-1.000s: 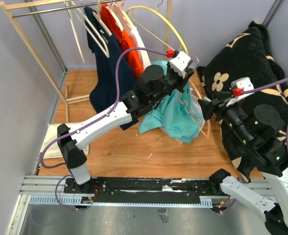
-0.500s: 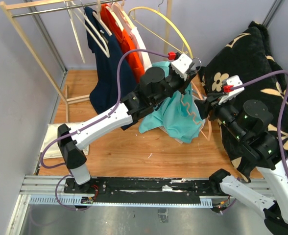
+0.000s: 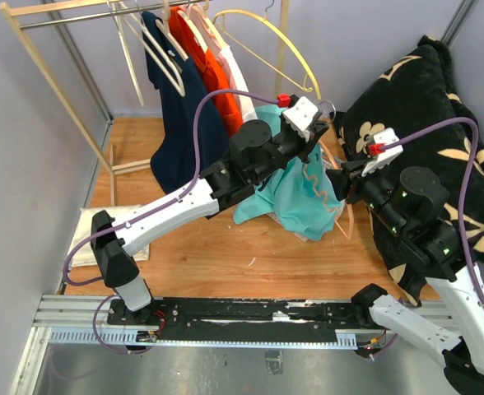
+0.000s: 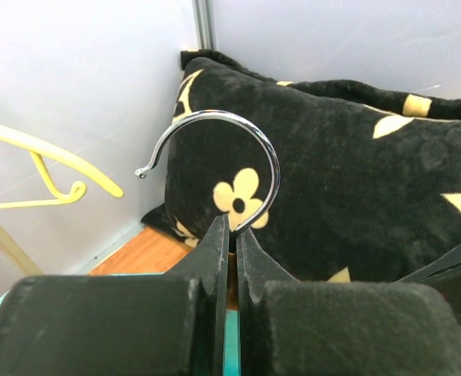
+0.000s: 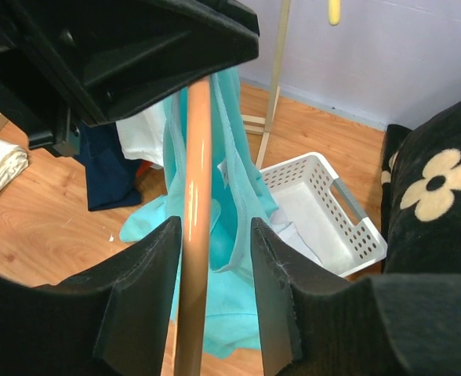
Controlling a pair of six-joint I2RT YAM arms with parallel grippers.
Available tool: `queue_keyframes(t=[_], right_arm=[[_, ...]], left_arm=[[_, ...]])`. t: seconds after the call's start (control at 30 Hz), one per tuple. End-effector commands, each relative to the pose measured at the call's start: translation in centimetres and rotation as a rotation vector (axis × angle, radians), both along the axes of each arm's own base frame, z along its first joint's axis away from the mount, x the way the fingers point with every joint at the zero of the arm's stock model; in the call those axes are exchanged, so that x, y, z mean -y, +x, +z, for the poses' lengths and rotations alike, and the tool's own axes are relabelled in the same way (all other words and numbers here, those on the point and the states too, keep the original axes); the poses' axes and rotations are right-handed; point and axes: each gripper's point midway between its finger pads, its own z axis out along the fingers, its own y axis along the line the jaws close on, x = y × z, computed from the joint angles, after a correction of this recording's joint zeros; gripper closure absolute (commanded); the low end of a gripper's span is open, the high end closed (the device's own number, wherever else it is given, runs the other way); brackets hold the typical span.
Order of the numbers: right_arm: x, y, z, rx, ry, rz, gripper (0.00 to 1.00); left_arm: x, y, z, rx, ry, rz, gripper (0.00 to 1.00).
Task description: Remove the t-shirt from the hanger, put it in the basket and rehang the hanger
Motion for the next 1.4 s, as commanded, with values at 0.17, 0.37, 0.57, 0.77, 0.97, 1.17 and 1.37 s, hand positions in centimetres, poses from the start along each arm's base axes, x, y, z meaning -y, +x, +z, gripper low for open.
queue_keyframes(t=[0.17,0.37,0.57,0.77,0.97,1.17,1.37], right_arm=[[-0.9,-0.2,-0.8,-0.026,0.020,0.026,0.69],[-0.6,-0.3,-0.4,-0.017,0.030,0.016,0.96],[-0.3,-0.5,0.7,0.010,0.045,0.007,0.99],[0.9,-0.9,2.2,0.061,0.051,-0.028,0.99],[1.4,-1.1,3.0,0.093,0.039,-0.035,0.99],[1.4,-1.5,3.6,0.111,0.043,-0.022,0.99],[1.5,-2.0,4.0,0.127,0.054,-0.010,0.99]], left_arm=[[-1.9,-1.5,5.7,0.096,-0.140,0.005,0.99],[-1.8,-1.4,5.5,0.095,-0.137,0.012,0.99],[-1.7,-1.1,5.5,0.089,-0.123,0.027,0.83],[-3.1,-1.8,6.5,0.100,-0.137,0.031,0.47],[-5.1,-3.4,6.7,0.093,-0.165,0.011,0.38],[-4.7,-3.4,3.7,0.068,-0.101,-0.001,0.39],[-3.1,-2.4,1.0,0.056,-0.029,-0.001,0.48]])
